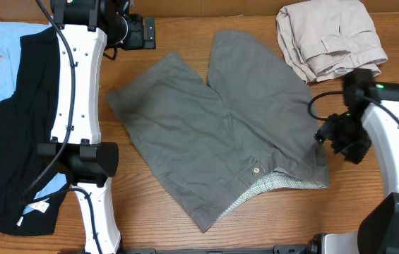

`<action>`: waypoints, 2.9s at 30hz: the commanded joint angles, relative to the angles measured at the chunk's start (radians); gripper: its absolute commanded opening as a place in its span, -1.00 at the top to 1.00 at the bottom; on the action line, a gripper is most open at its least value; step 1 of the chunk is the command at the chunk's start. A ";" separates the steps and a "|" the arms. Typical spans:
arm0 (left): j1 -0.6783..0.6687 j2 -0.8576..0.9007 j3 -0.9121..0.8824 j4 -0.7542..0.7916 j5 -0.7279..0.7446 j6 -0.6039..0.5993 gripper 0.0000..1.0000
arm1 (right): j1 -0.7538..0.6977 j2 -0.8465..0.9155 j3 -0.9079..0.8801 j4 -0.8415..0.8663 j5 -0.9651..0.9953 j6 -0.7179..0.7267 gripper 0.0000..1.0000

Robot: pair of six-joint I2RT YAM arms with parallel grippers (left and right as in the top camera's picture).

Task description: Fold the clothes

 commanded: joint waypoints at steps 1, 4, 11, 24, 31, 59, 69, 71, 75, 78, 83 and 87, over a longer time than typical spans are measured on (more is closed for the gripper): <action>-0.003 0.015 -0.004 0.027 0.034 0.074 -1.00 | -0.017 -0.004 0.047 0.088 -0.264 -0.242 -0.50; -0.011 0.029 -0.005 0.054 0.037 0.108 -1.00 | 0.027 -0.003 0.049 0.225 -0.368 -0.286 -0.52; -0.011 0.072 -0.005 0.096 0.034 0.108 -0.99 | 0.217 0.057 0.049 0.578 -0.303 -0.254 -0.51; -0.011 0.080 -0.005 0.200 0.031 0.108 -1.00 | 0.379 0.380 0.049 0.830 -0.284 -0.265 -0.50; -0.011 0.080 -0.005 0.208 0.031 0.109 -1.00 | 0.454 0.443 0.049 0.771 -0.326 -0.267 -0.50; -0.011 0.080 -0.004 0.189 0.023 0.177 -1.00 | 0.731 0.410 0.050 0.391 -0.340 -0.300 -0.96; -0.035 0.116 -0.004 0.258 0.085 0.288 -1.00 | 0.534 0.119 0.172 0.300 -0.332 -0.255 -0.97; -0.046 0.138 -0.004 0.288 0.094 0.301 -1.00 | 0.490 0.075 0.188 0.297 -0.331 -0.256 -0.97; -0.080 0.211 -0.005 0.364 0.145 0.352 -0.98 | 0.396 0.013 0.190 0.292 -0.321 -0.262 -0.98; -0.117 0.282 -0.004 0.421 0.145 0.360 -0.96 | 0.349 0.008 0.190 0.271 -0.320 -0.265 -0.98; -0.192 0.402 -0.004 0.504 0.114 0.377 -0.95 | 0.330 0.009 0.190 0.261 -0.279 -0.266 -0.98; -0.249 0.470 -0.005 0.557 0.067 0.377 -0.94 | 0.330 0.009 0.190 0.261 -0.267 -0.266 -0.98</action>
